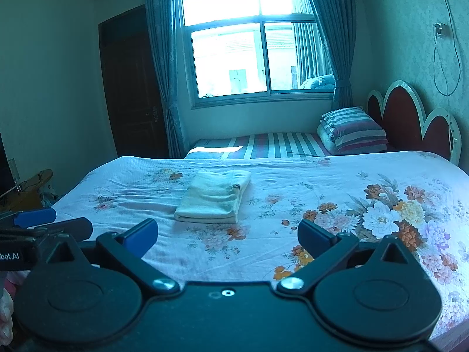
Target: Fold small clothes
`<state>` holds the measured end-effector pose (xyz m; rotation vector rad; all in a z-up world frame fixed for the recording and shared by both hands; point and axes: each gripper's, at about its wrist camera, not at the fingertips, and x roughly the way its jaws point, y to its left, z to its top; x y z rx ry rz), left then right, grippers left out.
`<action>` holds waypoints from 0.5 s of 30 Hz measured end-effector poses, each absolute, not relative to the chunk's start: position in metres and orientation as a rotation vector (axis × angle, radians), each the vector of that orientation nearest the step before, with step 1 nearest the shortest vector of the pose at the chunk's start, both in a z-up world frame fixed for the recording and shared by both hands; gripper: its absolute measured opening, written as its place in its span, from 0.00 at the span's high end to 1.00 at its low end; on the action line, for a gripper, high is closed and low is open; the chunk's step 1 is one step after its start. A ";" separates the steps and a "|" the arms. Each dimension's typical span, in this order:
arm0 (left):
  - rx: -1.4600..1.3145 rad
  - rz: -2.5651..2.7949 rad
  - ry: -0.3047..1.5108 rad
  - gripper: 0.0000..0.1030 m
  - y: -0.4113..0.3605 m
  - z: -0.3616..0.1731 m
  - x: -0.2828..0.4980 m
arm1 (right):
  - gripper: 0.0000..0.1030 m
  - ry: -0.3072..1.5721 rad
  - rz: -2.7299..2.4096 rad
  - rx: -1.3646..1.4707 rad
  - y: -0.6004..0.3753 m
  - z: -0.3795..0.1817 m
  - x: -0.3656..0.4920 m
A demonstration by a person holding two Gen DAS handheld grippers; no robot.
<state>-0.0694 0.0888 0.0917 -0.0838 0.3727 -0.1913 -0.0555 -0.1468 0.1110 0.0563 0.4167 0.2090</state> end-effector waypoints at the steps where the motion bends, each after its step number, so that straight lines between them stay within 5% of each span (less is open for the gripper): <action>1: -0.084 -0.190 0.372 0.02 0.088 0.092 -0.070 | 0.01 0.416 0.208 0.056 -0.146 0.111 -0.056; 15: -0.082 -0.191 0.372 0.01 0.090 0.092 -0.067 | 0.01 0.431 0.195 0.045 -0.140 0.109 -0.052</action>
